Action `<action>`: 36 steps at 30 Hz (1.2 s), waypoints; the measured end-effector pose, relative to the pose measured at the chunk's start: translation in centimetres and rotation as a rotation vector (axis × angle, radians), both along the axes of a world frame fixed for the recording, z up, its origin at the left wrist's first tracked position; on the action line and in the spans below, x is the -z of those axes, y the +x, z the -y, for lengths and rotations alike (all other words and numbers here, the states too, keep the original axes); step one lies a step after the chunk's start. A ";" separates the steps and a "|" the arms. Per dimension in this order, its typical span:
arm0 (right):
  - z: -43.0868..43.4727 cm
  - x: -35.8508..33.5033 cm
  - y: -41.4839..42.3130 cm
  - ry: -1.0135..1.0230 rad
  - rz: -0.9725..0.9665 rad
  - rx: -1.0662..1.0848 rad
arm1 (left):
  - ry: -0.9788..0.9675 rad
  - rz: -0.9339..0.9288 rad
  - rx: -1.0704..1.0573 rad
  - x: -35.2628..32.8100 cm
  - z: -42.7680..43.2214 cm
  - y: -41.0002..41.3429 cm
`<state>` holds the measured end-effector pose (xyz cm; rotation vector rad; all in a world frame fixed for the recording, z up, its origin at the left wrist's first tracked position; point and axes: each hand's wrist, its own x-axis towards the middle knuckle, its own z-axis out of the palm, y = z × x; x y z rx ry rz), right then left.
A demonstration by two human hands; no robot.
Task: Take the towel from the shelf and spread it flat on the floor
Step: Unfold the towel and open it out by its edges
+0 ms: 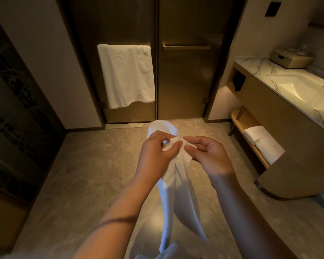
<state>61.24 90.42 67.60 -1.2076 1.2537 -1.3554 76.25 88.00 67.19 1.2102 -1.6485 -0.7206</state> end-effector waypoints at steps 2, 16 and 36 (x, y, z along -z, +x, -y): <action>0.2 0.1 0.0 -0.008 -0.060 0.070 | -0.001 0.047 0.000 0.1 0.5 0.3; 0.7 0.7 -1.1 -0.036 -0.442 0.226 | 0.079 0.222 -0.068 1.5 1.3 2.4; 0.5 2.0 -5.0 0.015 -0.450 0.471 | 0.173 0.167 -0.215 2.9 2.1 3.7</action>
